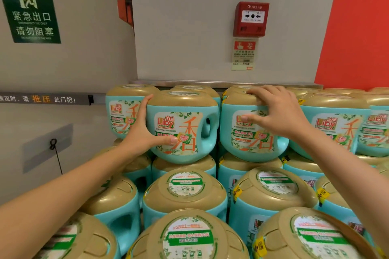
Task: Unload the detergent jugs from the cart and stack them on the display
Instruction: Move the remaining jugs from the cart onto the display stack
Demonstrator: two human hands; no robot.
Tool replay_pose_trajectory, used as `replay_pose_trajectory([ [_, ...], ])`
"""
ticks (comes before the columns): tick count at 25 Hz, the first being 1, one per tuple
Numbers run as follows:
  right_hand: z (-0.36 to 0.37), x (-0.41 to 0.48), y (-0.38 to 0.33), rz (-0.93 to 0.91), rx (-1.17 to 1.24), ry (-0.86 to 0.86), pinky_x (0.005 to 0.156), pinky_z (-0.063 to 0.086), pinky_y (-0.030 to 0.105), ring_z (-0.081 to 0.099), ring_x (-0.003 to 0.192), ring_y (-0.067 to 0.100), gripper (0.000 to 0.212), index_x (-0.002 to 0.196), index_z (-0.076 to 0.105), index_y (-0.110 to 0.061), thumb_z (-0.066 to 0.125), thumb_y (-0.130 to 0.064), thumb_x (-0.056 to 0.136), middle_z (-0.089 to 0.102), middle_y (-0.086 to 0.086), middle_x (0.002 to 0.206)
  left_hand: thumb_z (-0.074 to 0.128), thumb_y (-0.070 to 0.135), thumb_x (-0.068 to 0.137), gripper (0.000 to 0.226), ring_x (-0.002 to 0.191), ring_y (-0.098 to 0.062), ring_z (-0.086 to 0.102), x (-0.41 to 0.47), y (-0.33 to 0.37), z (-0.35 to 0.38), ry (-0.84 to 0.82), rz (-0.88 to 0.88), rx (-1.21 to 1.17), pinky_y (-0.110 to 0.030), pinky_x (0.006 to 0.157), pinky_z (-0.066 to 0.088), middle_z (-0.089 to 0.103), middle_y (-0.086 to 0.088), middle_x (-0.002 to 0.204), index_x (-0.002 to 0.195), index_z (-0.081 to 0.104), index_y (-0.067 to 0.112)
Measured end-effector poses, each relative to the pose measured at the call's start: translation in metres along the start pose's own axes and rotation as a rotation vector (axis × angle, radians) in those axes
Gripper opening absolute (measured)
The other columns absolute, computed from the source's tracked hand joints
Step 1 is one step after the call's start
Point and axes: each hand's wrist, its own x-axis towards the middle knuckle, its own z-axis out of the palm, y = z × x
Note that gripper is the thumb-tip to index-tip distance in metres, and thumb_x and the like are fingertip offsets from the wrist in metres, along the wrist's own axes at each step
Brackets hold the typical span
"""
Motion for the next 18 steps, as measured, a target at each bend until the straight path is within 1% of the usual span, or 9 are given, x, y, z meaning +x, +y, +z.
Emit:
replay_pose_trajectory([
  [2, -0.003, -0.004, 0.007, 0.019, 0.034, 0.006, 0.100, 0.029, 0.039, 0.045, 0.119, 0.024, 0.070, 0.134, 0.050, -0.027, 0.065, -0.060, 0.074, 0.055, -0.001, 0.129, 0.087, 0.053, 0.033, 0.128, 0.124, -0.015, 0.042, 0.003, -0.003, 0.003, -0.004, 0.013, 0.017, -0.039, 0.097, 0.044, 0.035, 0.009, 0.145, 0.133, 0.010, 0.070],
  [3, -0.003, -0.005, 0.009, 0.022, 0.043, 0.010, 0.100, 0.030, 0.039, 0.045, 0.119, 0.024, 0.070, 0.134, 0.050, -0.026, 0.066, -0.059, 0.075, 0.056, 0.000, 0.130, 0.087, 0.053, 0.034, 0.128, 0.124, -0.014, 0.040, 0.005, -0.005, 0.004, -0.012, 0.018, 0.019, -0.037, 0.096, 0.043, 0.033, 0.013, 0.142, 0.134, 0.008, 0.070],
  [5, -0.002, -0.005, 0.009, 0.019, 0.049, 0.026, 0.100, 0.030, 0.039, 0.046, 0.119, 0.025, 0.068, 0.134, 0.051, -0.024, 0.068, -0.057, 0.076, 0.056, 0.001, 0.129, 0.087, 0.052, 0.036, 0.128, 0.124, -0.012, 0.038, 0.008, -0.008, 0.004, -0.036, 0.016, 0.018, -0.038, 0.097, 0.042, 0.028, 0.021, 0.136, 0.133, 0.006, 0.072],
  [8, 0.002, -0.005, 0.008, 0.019, 0.070, 0.046, 0.101, 0.028, 0.039, 0.045, 0.119, 0.025, 0.068, 0.133, 0.052, -0.023, 0.067, -0.057, 0.076, 0.056, 0.001, 0.128, 0.087, 0.052, 0.038, 0.125, 0.126, -0.014, 0.040, 0.011, -0.010, 0.003, -0.063, 0.000, 0.010, -0.044, 0.101, 0.043, 0.031, 0.019, 0.137, 0.129, 0.004, 0.076],
  [11, 0.003, -0.005, 0.009, 0.021, 0.083, 0.046, 0.101, 0.027, 0.039, 0.044, 0.118, 0.025, 0.068, 0.132, 0.052, -0.023, 0.066, -0.058, 0.075, 0.056, 0.001, 0.127, 0.087, 0.053, 0.036, 0.124, 0.122, -0.011, 0.041, 0.010, -0.008, 0.003, -0.067, 0.001, 0.021, -0.038, 0.098, 0.041, 0.035, 0.026, 0.129, 0.123, 0.002, 0.080],
  [14, 0.006, -0.004, 0.007, 0.013, 0.077, 0.056, 0.100, 0.027, 0.039, 0.044, 0.117, 0.028, 0.068, 0.131, 0.053, -0.022, 0.066, -0.058, 0.075, 0.056, 0.003, 0.126, 0.086, 0.051, 0.038, 0.123, 0.123, -0.010, 0.038, 0.010, -0.004, 0.005, -0.061, 0.002, 0.046, -0.035, 0.097, 0.039, 0.033, 0.022, 0.132, 0.119, -0.002, 0.083],
  [18, 0.009, -0.004, 0.004, 0.013, 0.078, 0.063, 0.101, 0.026, 0.040, 0.043, 0.117, 0.029, 0.068, 0.131, 0.053, -0.022, 0.067, -0.057, 0.074, 0.056, 0.004, 0.124, 0.084, 0.049, 0.040, 0.120, 0.127, -0.011, 0.035, 0.009, 0.000, 0.006, -0.047, 0.017, 0.071, -0.041, 0.103, 0.038, 0.029, 0.019, 0.137, 0.116, -0.002, 0.082],
])
